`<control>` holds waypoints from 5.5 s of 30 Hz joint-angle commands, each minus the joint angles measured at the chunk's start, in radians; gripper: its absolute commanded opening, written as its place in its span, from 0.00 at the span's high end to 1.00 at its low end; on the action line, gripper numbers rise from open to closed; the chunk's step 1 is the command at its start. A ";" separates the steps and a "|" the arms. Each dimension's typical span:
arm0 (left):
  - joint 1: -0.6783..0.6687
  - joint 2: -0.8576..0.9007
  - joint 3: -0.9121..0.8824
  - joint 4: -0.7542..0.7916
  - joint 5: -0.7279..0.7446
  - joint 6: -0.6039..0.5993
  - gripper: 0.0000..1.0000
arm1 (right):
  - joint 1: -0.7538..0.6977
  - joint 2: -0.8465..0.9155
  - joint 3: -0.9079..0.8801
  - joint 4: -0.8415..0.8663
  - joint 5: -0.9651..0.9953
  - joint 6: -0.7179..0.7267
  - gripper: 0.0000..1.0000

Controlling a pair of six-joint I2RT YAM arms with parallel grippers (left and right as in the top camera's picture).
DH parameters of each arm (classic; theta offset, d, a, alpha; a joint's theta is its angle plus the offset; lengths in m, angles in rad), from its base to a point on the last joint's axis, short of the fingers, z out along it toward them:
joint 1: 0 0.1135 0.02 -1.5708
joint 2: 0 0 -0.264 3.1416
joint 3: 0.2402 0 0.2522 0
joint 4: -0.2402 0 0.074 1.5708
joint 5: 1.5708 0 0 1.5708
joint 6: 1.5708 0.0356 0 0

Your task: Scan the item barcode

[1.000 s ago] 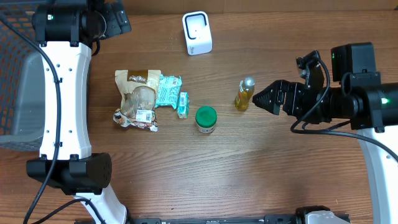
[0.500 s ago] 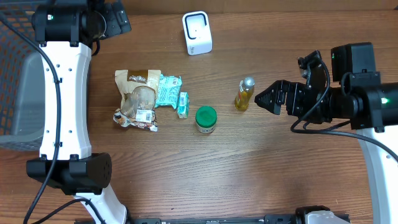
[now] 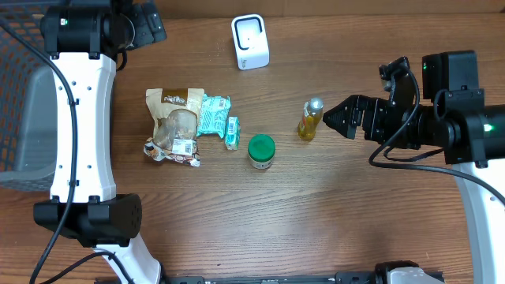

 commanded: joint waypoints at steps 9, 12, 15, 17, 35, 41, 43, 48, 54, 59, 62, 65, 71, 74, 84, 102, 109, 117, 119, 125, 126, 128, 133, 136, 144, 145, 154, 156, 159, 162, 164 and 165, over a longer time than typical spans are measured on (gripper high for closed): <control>-0.001 -0.006 0.019 0.001 -0.003 -0.003 0.00 | -0.002 -0.008 0.019 0.006 0.007 -0.001 0.00; -0.001 -0.006 0.019 0.001 -0.003 -0.003 0.00 | -0.002 -0.008 0.019 0.006 0.007 -0.001 0.00; -0.001 -0.006 0.019 0.001 -0.003 -0.003 0.00 | -0.002 -0.008 0.018 0.006 0.007 -0.001 0.00; -0.001 -0.006 0.019 0.001 -0.003 -0.003 0.01 | -0.002 -0.008 0.018 0.006 0.007 -0.001 0.00; -0.001 -0.006 0.019 0.001 -0.003 -0.003 0.00 | -0.002 -0.008 0.018 0.006 0.008 -0.001 0.00; -0.001 -0.006 0.019 0.001 -0.003 -0.003 0.00 | -0.002 -0.008 0.018 0.006 0.048 -0.001 0.00; -0.001 -0.006 0.019 0.001 -0.003 -0.003 0.01 | -0.002 -0.008 0.018 0.006 0.048 -0.001 0.00; -0.001 -0.006 0.019 0.001 -0.003 -0.003 0.00 | -0.002 -0.008 0.019 0.006 0.048 -0.001 0.00; -0.001 -0.006 0.019 0.001 -0.003 -0.003 0.01 | -0.002 -0.008 0.018 0.006 0.048 -0.001 0.00; -0.001 -0.006 0.019 0.001 -0.003 -0.003 0.01 | -0.002 -0.008 0.018 0.011 0.048 -0.001 0.00; -0.001 -0.006 0.019 0.001 -0.003 -0.003 0.00 | -0.002 -0.008 0.018 0.031 0.048 -0.001 0.00; -0.001 -0.006 0.019 0.001 -0.003 -0.003 0.00 | -0.002 -0.006 0.018 0.034 0.048 -0.005 0.00; -0.001 -0.006 0.019 0.001 -0.003 -0.003 0.00 | -0.002 0.005 0.009 0.016 0.048 -0.005 0.00; -0.001 -0.006 0.019 0.001 -0.003 -0.003 0.01 | -0.002 0.005 0.000 0.014 0.048 -0.014 0.00; -0.001 -0.006 0.019 0.001 -0.003 -0.003 0.00 | 0.005 0.005 -0.051 0.016 0.082 -0.037 0.05; -0.001 -0.006 0.019 0.001 -0.003 -0.003 0.01 | 0.237 0.113 -0.111 0.158 0.447 0.158 0.00; -0.001 -0.006 0.019 0.001 -0.003 -0.003 0.00 | 0.304 0.215 -0.111 0.229 0.540 0.153 0.00; -0.001 -0.006 0.019 0.001 -0.003 -0.003 0.01 | 0.278 0.227 -0.104 0.384 0.541 0.043 0.00; -0.001 -0.006 0.019 0.001 -0.003 -0.003 0.00 | 0.278 0.236 -0.104 0.385 0.542 0.039 0.00; -0.001 -0.006 0.019 0.001 -0.003 -0.003 0.00 | 0.281 0.311 -0.104 0.391 0.565 -0.014 0.00; -0.001 -0.006 0.019 0.001 -0.003 -0.003 0.00 | 0.281 0.323 -0.104 0.392 0.575 -0.016 0.00; -0.001 -0.006 0.019 0.001 -0.003 -0.003 0.00 | 0.281 0.359 -0.104 0.405 0.578 -0.031 0.00; -0.001 -0.006 0.019 0.001 -0.003 -0.003 0.00 | 0.281 0.438 -0.104 0.423 0.579 -0.032 0.00; -0.001 -0.006 0.019 0.001 -0.003 -0.003 0.00 | 0.281 0.485 -0.104 0.436 0.578 -0.032 0.00; -0.001 -0.006 0.019 0.001 -0.003 -0.003 0.01 | 0.281 0.512 -0.105 0.455 0.585 -0.032 0.00; -0.001 -0.006 0.019 0.001 -0.003 -0.003 0.00 | 0.280 0.512 -0.105 0.456 0.591 -0.032 0.02; -0.001 -0.006 0.019 0.001 -0.003 -0.003 0.00 | 0.280 0.512 -0.107 0.455 0.602 -0.032 0.19; -0.001 -0.006 0.019 0.001 -0.003 -0.003 0.00 | 0.280 0.512 -0.107 0.455 0.602 -0.032 0.19; -0.001 -0.006 0.019 0.001 -0.003 -0.003 0.00 | 0.280 0.512 -0.107 0.457 0.602 -0.032 0.01; -0.001 -0.006 0.019 0.001 -0.003 -0.003 0.01 | 0.279 0.512 -0.107 0.468 0.602 -0.032 0.00; -0.001 -0.006 0.019 0.001 -0.003 -0.003 0.00 | 0.278 0.512 -0.107 0.472 0.602 -0.032 0.00; -0.001 -0.006 0.019 0.001 -0.003 -0.003 0.01 | 0.278 0.512 -0.107 0.472 0.602 -0.032 0.00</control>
